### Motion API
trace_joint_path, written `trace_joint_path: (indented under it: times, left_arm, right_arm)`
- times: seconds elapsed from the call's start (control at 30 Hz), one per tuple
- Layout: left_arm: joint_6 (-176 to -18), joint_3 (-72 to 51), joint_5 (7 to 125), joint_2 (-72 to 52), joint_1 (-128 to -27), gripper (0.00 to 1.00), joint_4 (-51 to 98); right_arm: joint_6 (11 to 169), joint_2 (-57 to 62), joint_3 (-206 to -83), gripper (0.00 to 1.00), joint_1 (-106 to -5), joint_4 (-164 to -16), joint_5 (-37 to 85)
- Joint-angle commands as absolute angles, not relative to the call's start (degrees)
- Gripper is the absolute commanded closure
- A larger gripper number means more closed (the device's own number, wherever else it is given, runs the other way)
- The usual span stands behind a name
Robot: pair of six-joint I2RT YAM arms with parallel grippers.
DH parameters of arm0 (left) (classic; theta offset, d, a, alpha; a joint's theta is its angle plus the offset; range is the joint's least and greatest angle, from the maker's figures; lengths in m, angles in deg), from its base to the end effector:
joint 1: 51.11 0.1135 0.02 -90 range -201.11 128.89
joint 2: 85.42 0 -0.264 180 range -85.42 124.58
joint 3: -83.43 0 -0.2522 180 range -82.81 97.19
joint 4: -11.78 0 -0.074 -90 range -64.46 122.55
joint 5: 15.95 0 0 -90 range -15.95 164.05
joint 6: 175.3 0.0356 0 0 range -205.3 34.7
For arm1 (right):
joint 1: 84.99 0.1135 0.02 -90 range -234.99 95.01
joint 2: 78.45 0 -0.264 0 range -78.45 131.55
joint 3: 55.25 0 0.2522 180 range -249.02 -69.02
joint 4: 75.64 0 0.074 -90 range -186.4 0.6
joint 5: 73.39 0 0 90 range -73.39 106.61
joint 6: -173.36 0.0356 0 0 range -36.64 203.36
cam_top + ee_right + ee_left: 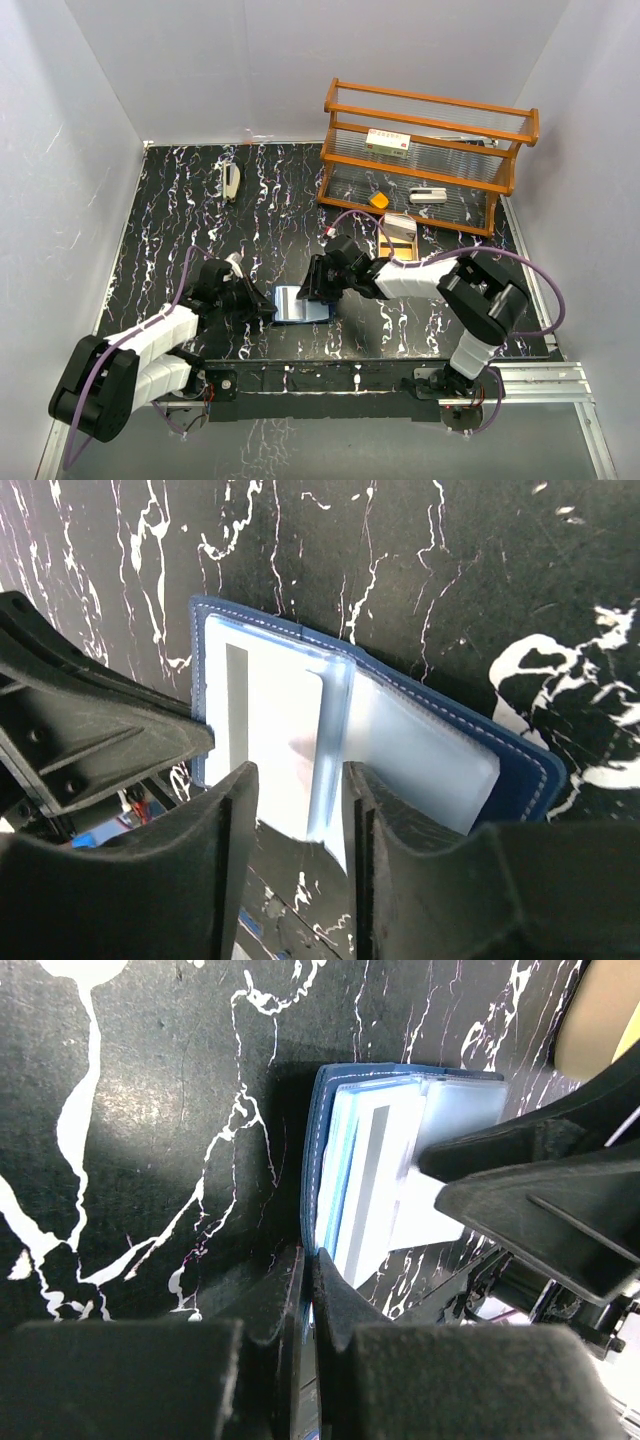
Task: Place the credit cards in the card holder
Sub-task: Insert the credit card into the card holder, then pick up the credit card from the storage box.
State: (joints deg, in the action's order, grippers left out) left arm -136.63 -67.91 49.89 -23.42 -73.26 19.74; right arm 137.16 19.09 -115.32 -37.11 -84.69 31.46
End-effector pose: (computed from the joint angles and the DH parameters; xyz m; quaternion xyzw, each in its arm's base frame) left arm 0.1675 -0.0839 0.1377 -0.1409 0.8839 -0.3940 0.2090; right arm 0.2142 0.2505 0.1431 -0.0002 0.9223 0.3606 0.1389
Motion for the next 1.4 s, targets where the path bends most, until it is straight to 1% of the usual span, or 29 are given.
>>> trace_joint_path:
  times: [0.0,0.17,0.33,0.47,0.6,0.73,0.87,1.1,1.37]
  left_arm:
    - [-134.3,-66.4,50.3,-24.7,-73.3,1.0,22.8]
    - [-131.8,-65.1,50.1,-25.3,-73.3,1.0,25.8]
    - [-131.8,-65.8,50.7,-27.2,-73.3,1.0,25.8]
    - [-131.3,-65.2,49.6,-26.6,-73.3,1.0,26.2]
    - [-130.8,-64.8,48.7,-26.5,-73.3,1.0,26.9]
    - [-131.2,-65.4,48.9,-27.9,-73.3,1.0,26.5]
    - [-130.6,-64.7,48.2,-26.8,-73.3,1.0,26.8]
    - [-131.3,-65.1,47.7,-26.4,-73.3,1.0,25.4]
    - [-131.4,-65.1,47.3,-26.8,-73.3,1.0,25.5]
  right_arm:
    - [132.6,13.9,-118.0,0.6,-37.4,-89.2,27.9]
    - [120.9,11.8,-123.9,0.6,-38.4,-97.4,23.2]
    - [109.7,11.5,-133.0,0.6,-39.1,-110.7,11.5]
    - [101.7,11.6,-137.8,0.6,-39.8,-116.0,1.9]
    - [93.8,11.4,-138.5,0.59,-42.5,-116.7,-7.1]
    - [82.8,9.5,-136.4,0.58,-46.2,-114.9,-6.0]
    - [68.8,6.7,-131.7,0.57,-47.4,-111.5,-6.3]
    - [60.6,6.5,-130.9,0.56,-53.8,-113.4,-2.4]
    - [51.6,9.2,-131.4,0.53,-56.8,-113.3,-4.0]
